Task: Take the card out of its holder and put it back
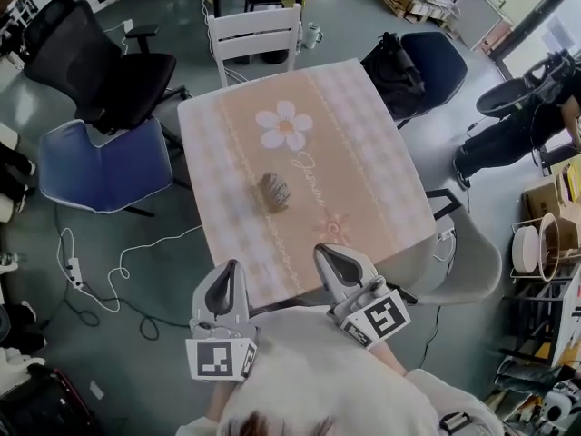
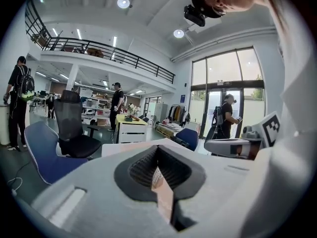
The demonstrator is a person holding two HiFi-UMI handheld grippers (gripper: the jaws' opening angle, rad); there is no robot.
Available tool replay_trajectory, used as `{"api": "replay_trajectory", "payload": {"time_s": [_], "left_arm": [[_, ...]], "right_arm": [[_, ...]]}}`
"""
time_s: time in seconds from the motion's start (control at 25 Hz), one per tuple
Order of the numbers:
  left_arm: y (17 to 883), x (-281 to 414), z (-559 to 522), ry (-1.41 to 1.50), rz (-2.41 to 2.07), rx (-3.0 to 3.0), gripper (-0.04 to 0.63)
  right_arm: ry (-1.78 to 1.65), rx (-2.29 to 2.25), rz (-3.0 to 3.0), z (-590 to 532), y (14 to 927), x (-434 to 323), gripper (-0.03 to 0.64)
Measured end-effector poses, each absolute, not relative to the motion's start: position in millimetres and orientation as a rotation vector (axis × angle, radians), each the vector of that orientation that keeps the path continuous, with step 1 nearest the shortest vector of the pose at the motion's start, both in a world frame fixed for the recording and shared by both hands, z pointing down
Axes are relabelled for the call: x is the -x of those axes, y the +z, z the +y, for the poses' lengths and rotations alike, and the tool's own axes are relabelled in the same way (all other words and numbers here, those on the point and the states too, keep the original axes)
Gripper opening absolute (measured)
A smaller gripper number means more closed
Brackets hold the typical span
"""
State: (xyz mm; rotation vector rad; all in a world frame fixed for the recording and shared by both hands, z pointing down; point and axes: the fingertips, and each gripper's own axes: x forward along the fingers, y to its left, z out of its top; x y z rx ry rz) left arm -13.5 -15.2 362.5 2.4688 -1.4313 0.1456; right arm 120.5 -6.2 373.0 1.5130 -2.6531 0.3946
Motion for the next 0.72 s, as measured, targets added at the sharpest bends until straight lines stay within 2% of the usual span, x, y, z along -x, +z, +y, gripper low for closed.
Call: {"api": "replay_trajectory", "payload": {"time_s": [0.32, 0.72], "left_arm": [[370, 31, -22, 0.24, -1.44, -2.476, 0.0], [360, 33, -37, 0.207, -1.385, -2.522, 0.0]], "right_arm": [[0.392, -1.553, -2.649, -16, 368, -119, -0.002], [0.377, -1.619, -2.616, -22, 363, -113, -0.002]]}}
